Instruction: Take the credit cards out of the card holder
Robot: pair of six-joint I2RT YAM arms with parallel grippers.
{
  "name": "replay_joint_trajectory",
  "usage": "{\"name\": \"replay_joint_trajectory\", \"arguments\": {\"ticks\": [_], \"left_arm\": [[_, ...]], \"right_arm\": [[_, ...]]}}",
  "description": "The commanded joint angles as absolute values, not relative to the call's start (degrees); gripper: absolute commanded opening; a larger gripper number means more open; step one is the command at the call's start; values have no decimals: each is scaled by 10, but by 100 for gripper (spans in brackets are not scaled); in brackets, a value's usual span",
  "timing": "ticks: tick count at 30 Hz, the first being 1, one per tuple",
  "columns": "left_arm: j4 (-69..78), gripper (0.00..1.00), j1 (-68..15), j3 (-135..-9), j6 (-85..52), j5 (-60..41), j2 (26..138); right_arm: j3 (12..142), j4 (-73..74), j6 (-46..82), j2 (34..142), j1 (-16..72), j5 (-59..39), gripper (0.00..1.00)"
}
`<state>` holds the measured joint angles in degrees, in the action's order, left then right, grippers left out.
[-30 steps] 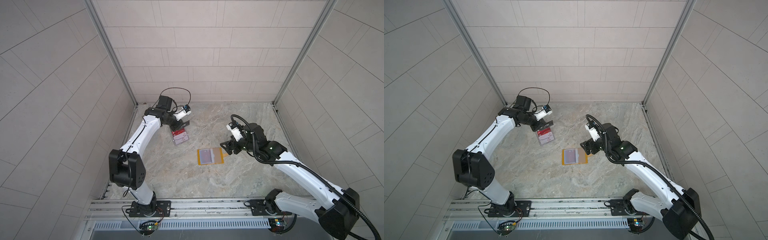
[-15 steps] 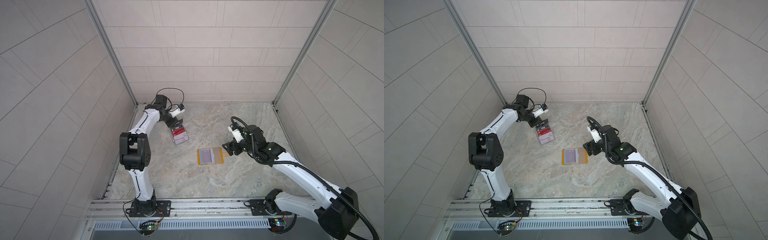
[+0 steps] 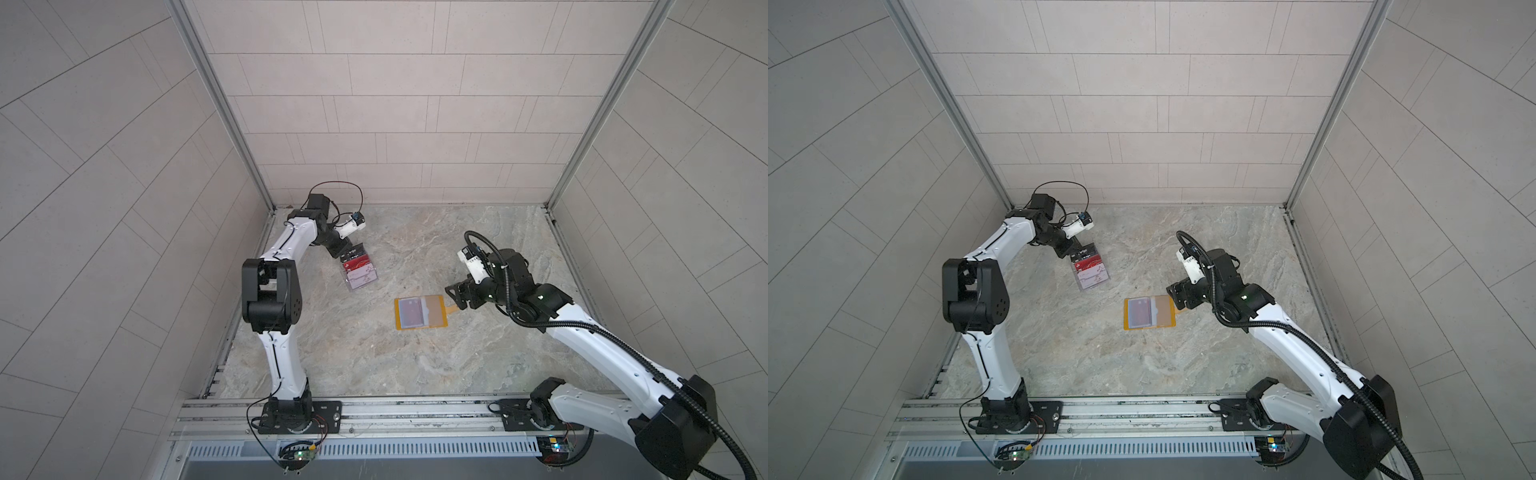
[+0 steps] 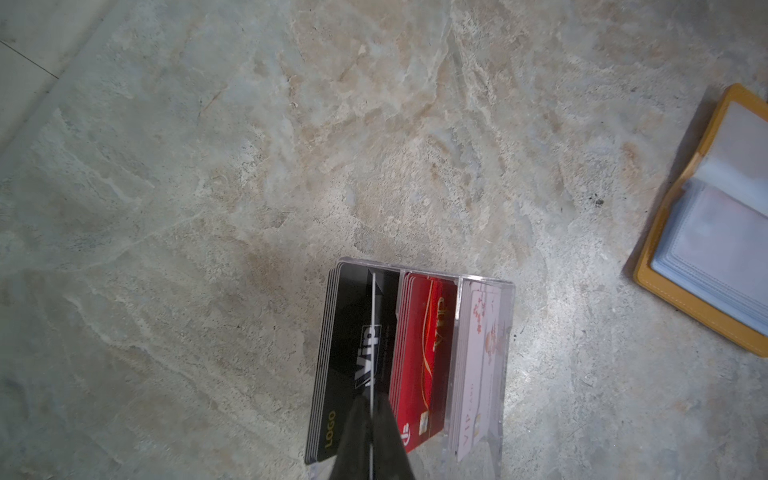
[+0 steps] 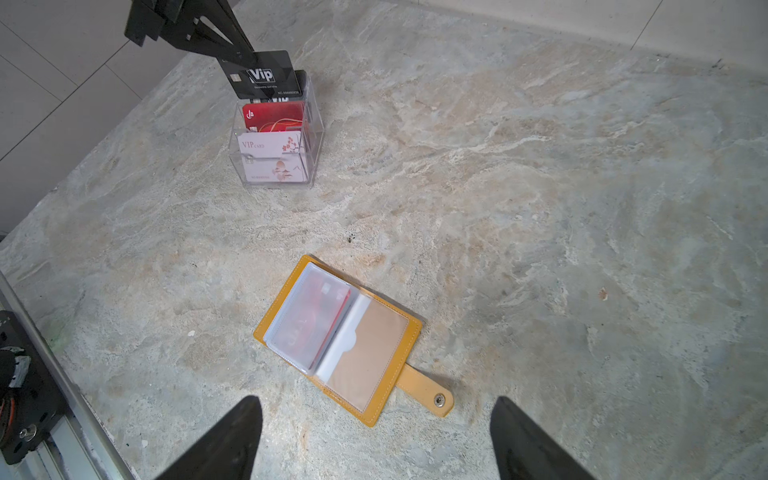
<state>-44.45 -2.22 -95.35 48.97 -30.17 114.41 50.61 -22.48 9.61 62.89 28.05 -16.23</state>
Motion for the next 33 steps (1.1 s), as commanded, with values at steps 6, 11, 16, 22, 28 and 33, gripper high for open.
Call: {"name": "replay_joint_trajectory", "arguments": {"ticks": [6, 11, 16, 22, 28, 33], "left_arm": [[-458, 0, -18, -963, 509, -319, 1167], [-453, 0, -18, -967, 508, -314, 1180], [-456, 2, -18, -976, 506, -310, 1186], [-459, 9, -19, -983, 500, -310, 1190], [-470, 18, -21, -995, 492, -312, 1188], [-465, 24, -24, -998, 483, -300, 1164]], "right_arm": [[499, -218, 99, 614, 277, -165, 88], [497, -218, 100, 614, 278, -166, 89], [496, -217, 100, 615, 277, -166, 88], [496, -217, 100, 617, 278, -165, 88], [493, -217, 102, 617, 277, -165, 88], [489, -215, 104, 617, 278, -163, 88]]}}
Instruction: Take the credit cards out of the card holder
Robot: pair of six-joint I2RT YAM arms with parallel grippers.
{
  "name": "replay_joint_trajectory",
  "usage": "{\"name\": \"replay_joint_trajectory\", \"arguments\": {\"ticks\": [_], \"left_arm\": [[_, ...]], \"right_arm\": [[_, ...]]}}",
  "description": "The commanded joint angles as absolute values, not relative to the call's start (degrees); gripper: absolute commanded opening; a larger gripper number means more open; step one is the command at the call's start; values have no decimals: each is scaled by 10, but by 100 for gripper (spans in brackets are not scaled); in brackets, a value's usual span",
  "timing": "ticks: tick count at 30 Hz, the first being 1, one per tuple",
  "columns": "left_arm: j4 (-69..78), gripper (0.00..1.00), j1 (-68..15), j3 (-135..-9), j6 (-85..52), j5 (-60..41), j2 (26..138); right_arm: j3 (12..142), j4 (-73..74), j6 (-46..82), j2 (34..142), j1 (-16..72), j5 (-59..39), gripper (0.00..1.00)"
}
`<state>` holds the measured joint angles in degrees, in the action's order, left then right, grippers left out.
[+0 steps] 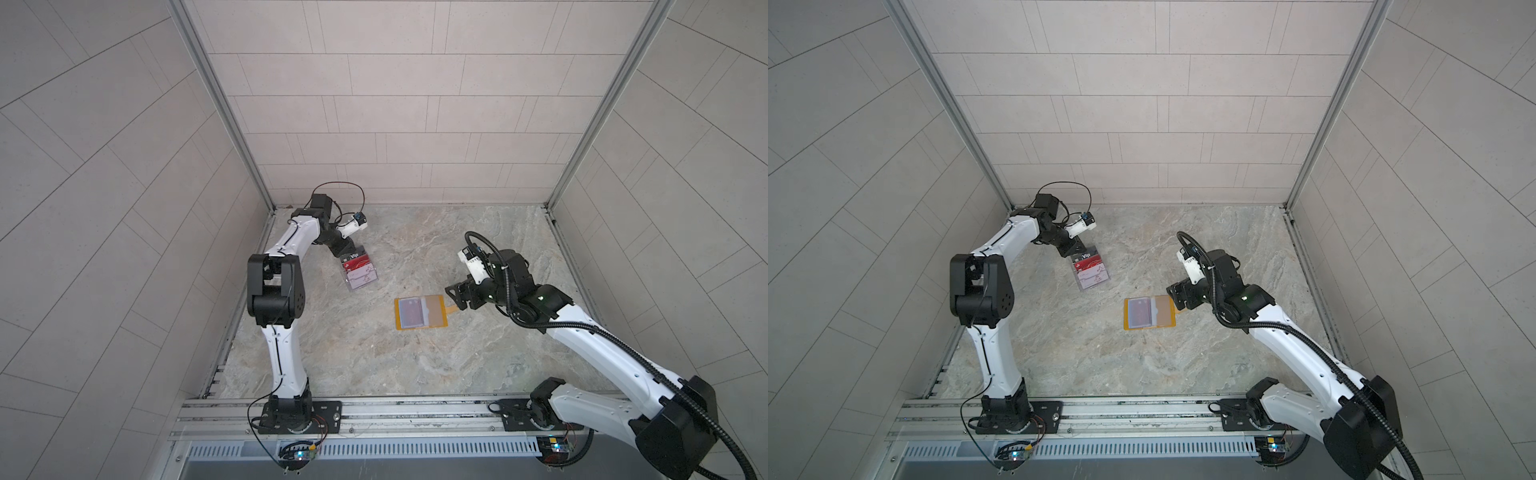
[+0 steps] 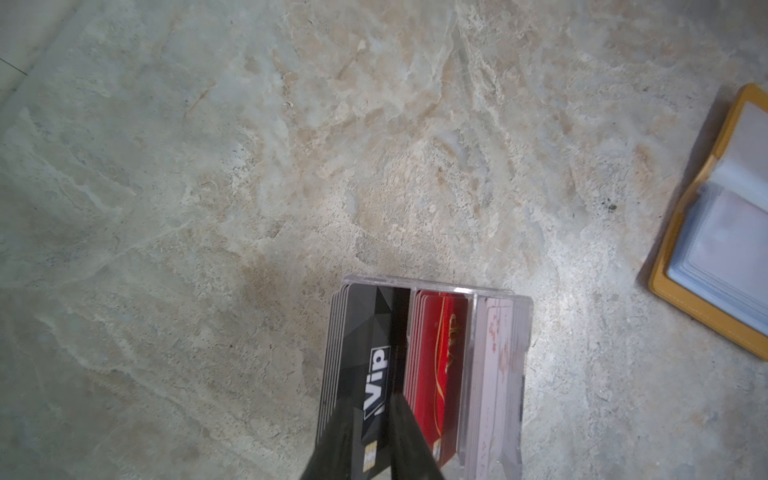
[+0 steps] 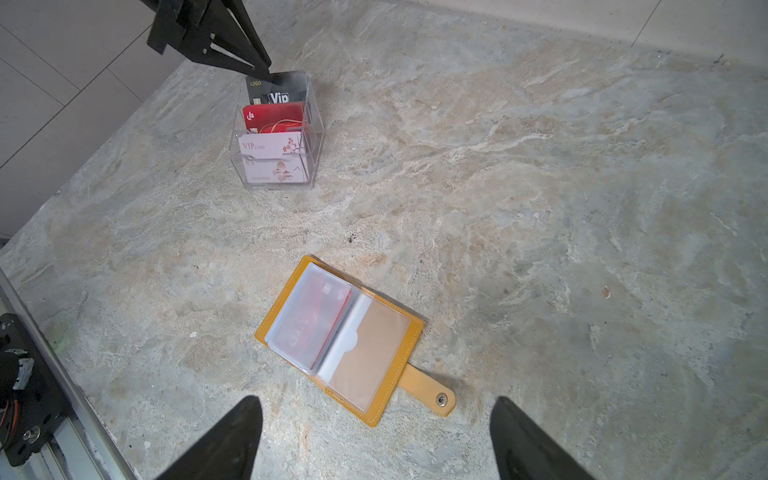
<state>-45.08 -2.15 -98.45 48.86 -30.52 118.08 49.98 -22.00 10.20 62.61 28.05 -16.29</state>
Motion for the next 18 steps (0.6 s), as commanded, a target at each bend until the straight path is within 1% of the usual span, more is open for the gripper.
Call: {"name": "replay_joint_trajectory", "arguments": {"ticks": [1, 4, 7, 9, 11, 15, 18], "left_arm": [[-463, 26, -24, -999, 481, -299, 1159], [-458, 32, -29, -999, 470, -293, 1134], [-441, 36, -34, -983, 426, -284, 1097], [-367, 41, -35, -931, 353, -283, 1054], [-265, 48, -35, -857, 267, -311, 1000], [-143, 48, -64, -730, 116, -278, 905], [-99, 48, -118, -640, 40, -227, 842]], "right_arm": [[488, -214, 103, 617, 277, -161, 88], [488, -218, 100, 616, 278, -146, 88], [496, -237, 98, 618, 279, -136, 88], [499, -242, 105, 621, 284, -126, 88], [499, -245, 109, 627, 293, -114, 88], [500, -250, 112, 647, 317, -76, 88], [506, -252, 114, 668, 336, -46, 88]]}}
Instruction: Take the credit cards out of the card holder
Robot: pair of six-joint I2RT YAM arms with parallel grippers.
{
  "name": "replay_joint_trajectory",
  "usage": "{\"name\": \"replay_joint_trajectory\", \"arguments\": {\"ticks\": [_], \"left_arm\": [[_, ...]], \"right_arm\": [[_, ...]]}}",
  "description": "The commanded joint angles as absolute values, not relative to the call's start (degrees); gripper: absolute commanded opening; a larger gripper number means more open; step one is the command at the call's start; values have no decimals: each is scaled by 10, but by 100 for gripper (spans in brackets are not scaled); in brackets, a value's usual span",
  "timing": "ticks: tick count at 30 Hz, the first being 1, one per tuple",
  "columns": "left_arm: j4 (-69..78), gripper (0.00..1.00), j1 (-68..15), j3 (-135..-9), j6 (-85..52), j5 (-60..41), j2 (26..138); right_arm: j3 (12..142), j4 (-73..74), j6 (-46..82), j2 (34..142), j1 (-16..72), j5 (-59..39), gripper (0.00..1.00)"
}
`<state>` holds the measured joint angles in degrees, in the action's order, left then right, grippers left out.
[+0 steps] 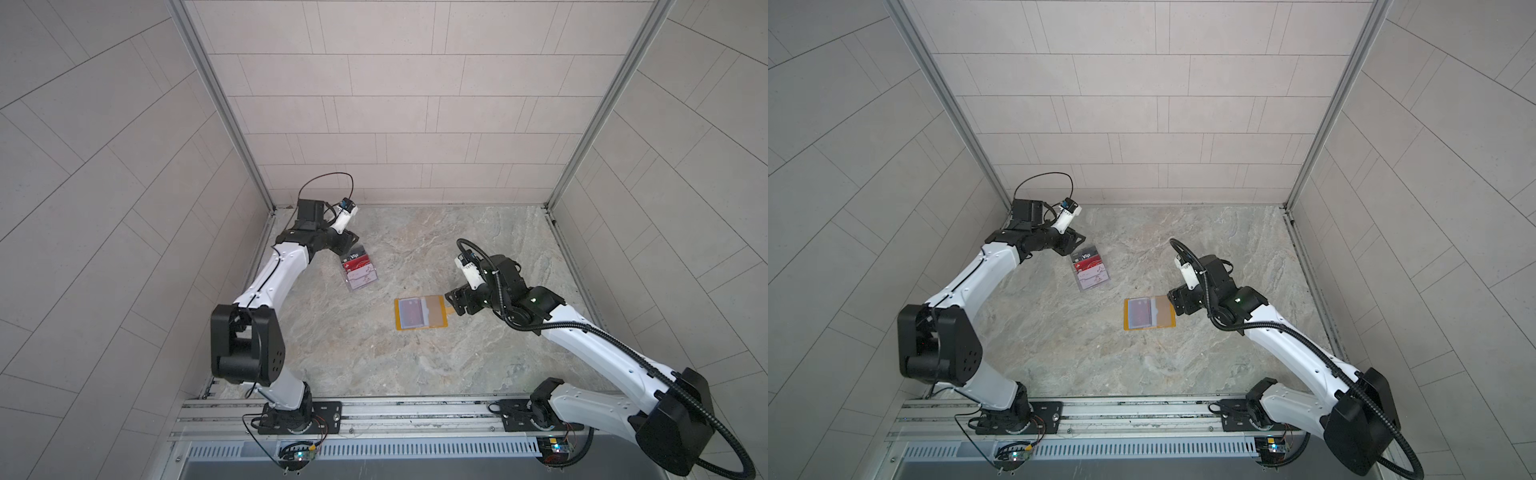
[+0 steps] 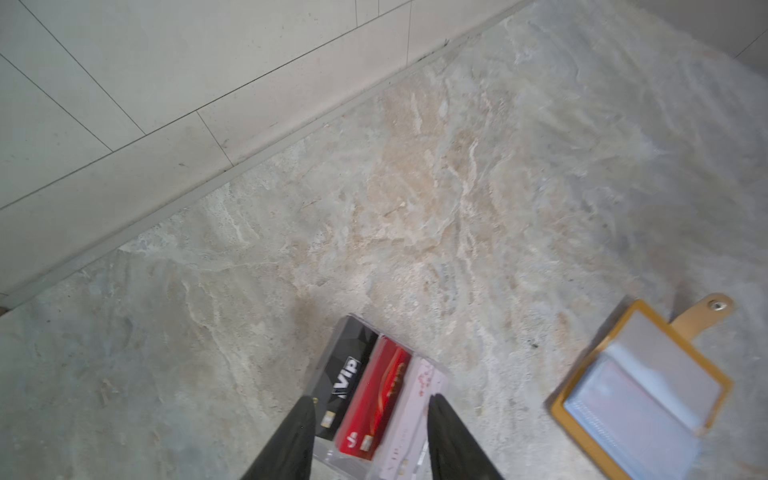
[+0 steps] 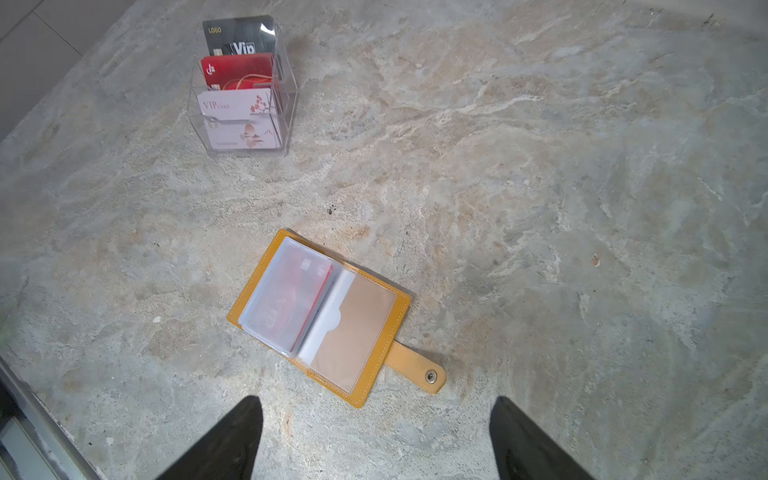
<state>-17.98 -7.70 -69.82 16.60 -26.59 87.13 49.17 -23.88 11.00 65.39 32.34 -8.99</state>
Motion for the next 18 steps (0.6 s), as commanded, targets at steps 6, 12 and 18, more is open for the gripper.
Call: {"name": "replay_joint_trajectory", "arguments": {"ticks": [6, 12, 18], "left_arm": [[-43, 45, -232, -505, -91, -154, 786], [0, 41, -302, -431, -170, -182, 785], [32, 30, -319, -404, -200, -215, 830]], "right_arm": [[512, -236, 112, 706, 349, -47, 88], [518, -210, 117, 744, 370, -64, 87], [526, -180, 140, 787, 388, -75, 85]]}}
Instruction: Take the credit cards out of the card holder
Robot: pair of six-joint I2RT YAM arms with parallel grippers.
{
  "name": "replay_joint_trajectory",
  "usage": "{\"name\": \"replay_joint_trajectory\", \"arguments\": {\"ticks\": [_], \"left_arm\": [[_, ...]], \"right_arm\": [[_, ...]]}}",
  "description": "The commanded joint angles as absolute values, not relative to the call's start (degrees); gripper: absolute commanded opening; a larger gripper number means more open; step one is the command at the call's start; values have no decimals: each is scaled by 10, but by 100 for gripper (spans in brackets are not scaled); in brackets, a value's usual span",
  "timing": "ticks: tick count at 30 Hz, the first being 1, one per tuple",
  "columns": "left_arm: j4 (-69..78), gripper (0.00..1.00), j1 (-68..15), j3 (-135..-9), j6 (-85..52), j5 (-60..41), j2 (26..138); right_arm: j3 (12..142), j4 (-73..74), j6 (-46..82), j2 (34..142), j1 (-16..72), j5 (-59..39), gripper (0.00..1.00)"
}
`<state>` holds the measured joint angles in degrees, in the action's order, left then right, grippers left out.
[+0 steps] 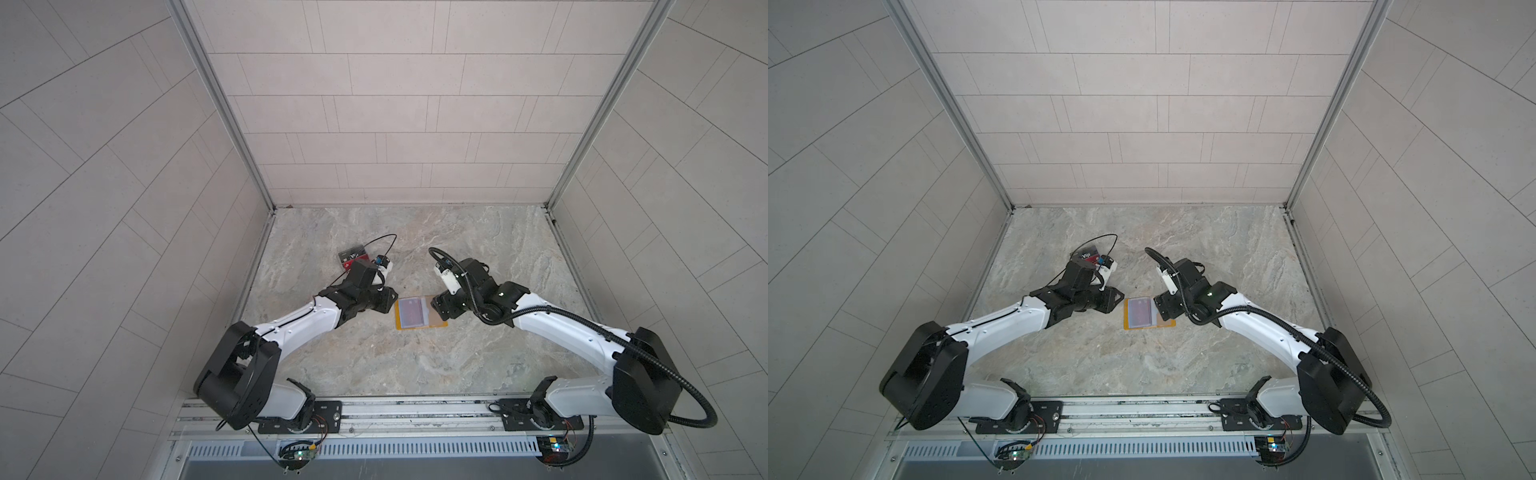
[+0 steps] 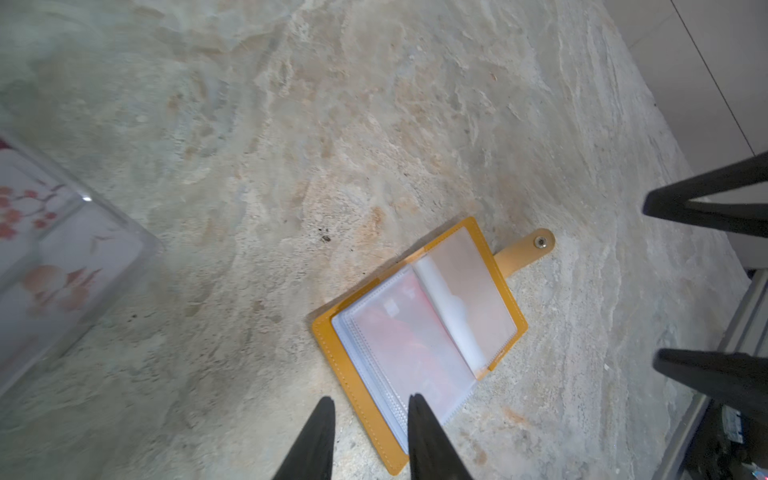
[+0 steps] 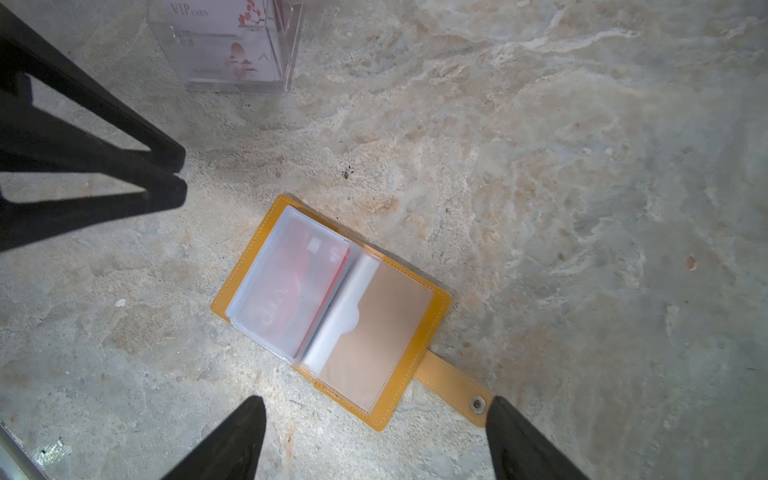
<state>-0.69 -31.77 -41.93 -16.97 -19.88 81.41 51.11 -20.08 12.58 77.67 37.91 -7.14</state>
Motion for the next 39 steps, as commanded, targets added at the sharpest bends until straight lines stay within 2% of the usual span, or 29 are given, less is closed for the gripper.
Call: {"name": "replay_joint_trajectory", "arguments": {"ticks": [1, 7, 11, 18, 23, 39], "left_arm": [[45, 29, -319, -396, -200, -223, 837], [91, 20, -319, -368, -217, -239, 866], [138, 18, -319, -338, -228, -256, 875], [189, 14, -320, -301, -247, -272, 891], [236, 13, -320, -277, -270, -283, 891], [277, 12, -358, -269, -306, -283, 934]], "right_arm": [[527, -176, 141, 795, 393, -74, 85], [542, -163, 167, 841, 406, -71, 83], [557, -158, 174, 874, 421, -69, 79], [606, -185, 179, 936, 435, -80, 78], [618, -180, 191, 961, 447, -62, 79], [610, -174, 219, 970, 446, -47, 69]]}}
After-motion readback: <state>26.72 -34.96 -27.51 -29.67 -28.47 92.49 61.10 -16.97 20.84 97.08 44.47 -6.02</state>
